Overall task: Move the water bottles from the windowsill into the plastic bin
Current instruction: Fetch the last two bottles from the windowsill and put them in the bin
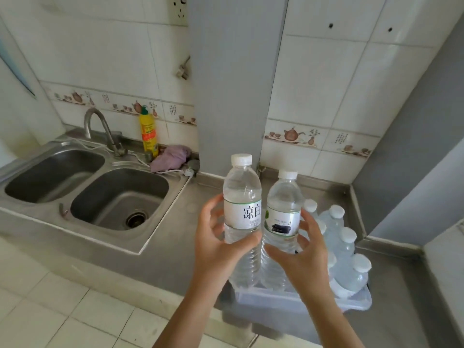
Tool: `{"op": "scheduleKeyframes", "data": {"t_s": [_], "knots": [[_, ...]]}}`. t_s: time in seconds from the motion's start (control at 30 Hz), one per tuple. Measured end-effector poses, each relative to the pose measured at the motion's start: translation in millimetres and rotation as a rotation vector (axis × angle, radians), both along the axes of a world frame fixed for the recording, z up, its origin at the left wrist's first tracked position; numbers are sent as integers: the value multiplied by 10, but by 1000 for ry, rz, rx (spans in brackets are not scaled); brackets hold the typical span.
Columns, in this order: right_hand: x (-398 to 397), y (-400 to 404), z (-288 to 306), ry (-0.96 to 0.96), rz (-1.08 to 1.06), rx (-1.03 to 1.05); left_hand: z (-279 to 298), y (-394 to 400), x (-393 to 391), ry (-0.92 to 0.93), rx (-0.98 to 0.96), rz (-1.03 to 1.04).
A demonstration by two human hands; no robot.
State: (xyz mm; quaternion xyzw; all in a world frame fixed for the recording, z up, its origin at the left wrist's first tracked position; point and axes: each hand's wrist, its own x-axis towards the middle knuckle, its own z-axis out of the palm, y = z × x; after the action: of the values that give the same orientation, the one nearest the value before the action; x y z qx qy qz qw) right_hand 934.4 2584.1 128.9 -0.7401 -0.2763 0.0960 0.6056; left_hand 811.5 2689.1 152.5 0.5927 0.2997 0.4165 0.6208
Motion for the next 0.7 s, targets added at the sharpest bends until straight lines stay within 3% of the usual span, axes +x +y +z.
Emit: {"op": "scheduleKeyframes", "data": {"t_s": [0.43, 0.7], "knots": [[440, 764, -761, 29, -300, -190, -497, 709, 668, 67, -57, -40], [451, 905, -991, 13, -329, -335, -583, 817, 763, 94, -47, -131]]}}
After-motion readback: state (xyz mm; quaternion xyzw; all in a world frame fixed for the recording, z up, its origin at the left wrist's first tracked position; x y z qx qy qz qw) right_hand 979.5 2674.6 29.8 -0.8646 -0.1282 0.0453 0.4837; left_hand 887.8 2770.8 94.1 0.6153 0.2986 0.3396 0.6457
